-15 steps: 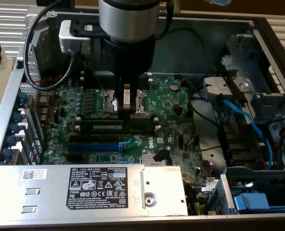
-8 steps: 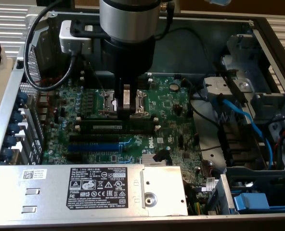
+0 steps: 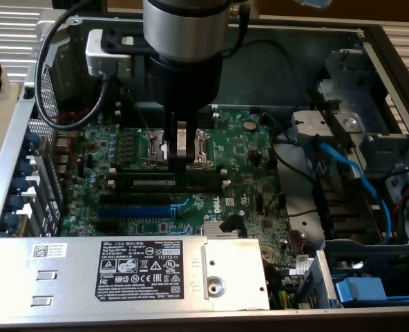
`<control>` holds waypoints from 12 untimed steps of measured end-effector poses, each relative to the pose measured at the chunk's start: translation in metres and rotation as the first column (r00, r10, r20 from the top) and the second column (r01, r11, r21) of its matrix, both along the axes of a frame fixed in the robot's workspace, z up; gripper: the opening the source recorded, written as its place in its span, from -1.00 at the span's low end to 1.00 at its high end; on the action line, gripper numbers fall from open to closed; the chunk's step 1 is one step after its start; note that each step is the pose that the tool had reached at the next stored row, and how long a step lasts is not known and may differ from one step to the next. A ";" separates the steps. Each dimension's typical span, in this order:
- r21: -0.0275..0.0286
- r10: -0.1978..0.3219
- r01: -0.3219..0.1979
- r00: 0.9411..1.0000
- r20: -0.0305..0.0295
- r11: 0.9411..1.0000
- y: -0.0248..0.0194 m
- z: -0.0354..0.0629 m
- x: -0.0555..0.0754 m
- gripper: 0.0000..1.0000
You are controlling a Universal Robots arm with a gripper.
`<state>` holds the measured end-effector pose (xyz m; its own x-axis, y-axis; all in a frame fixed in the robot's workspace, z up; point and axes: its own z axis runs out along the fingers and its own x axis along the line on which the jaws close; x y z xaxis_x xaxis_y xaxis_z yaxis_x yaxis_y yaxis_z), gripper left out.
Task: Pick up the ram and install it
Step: 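Press down the ram until it locks into place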
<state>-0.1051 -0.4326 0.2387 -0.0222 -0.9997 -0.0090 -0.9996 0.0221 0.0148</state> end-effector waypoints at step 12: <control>0.000 0.001 -0.001 1.000 -0.001 1.000 0.0008 -0.0034 0.000 -0.80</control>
<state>-0.1052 -0.4319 0.2354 -0.0208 -0.9997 -0.0089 -0.9997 0.0206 0.0158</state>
